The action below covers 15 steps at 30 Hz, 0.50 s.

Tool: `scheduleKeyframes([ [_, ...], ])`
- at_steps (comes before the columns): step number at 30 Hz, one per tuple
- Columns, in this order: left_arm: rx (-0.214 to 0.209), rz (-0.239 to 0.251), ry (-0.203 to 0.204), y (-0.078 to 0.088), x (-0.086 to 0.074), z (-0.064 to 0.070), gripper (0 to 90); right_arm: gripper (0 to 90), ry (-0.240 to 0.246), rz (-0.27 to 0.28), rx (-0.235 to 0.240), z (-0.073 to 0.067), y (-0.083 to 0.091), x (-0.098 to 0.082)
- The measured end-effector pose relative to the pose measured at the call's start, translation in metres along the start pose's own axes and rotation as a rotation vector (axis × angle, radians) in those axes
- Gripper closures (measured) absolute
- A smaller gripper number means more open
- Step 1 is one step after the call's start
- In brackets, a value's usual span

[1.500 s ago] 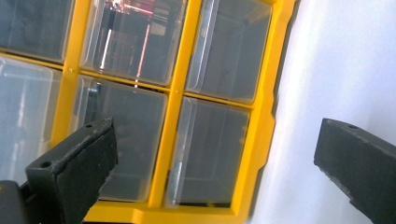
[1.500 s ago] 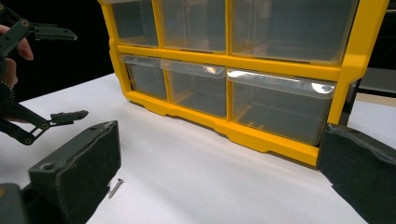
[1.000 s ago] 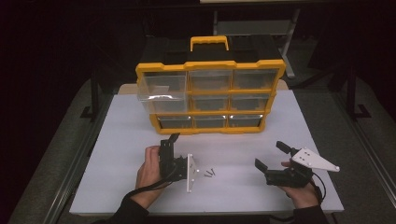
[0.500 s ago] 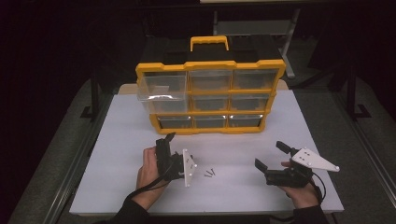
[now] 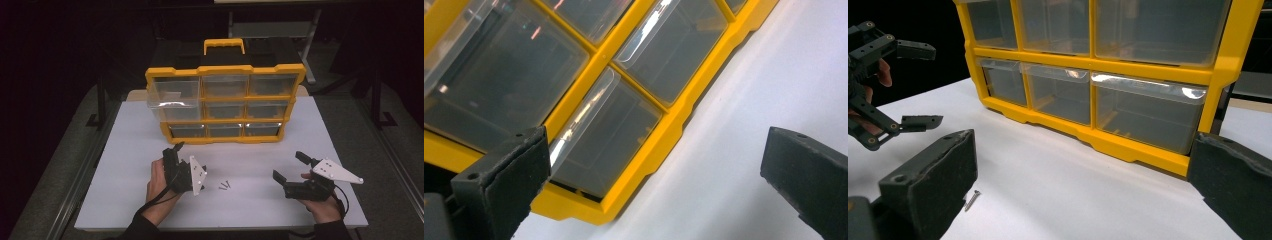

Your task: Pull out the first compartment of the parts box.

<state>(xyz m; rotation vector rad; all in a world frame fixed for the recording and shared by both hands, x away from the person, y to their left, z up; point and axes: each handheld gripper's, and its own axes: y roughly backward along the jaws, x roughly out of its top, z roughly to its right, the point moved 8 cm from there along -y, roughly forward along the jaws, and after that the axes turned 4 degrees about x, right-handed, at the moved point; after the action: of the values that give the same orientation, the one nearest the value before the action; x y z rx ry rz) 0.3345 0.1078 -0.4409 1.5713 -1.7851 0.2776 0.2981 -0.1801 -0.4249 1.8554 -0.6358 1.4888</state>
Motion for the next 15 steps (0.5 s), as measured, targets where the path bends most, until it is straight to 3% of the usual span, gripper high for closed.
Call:
scheduleKeyframes([
  [7, -0.035, 0.006, 0.114, -0.0007, -0.0013, -0.0022, 0.0, 0.0, 0.000, -0.002, 0.000, -0.0002, -0.0002, -0.0002],
  [15, -0.056, 0.003, 0.196, -0.0007, -0.0033, -0.0051, 0.0, 0.0, -0.003, -0.004, 0.002, -0.0005, -0.0003, -0.0005],
])
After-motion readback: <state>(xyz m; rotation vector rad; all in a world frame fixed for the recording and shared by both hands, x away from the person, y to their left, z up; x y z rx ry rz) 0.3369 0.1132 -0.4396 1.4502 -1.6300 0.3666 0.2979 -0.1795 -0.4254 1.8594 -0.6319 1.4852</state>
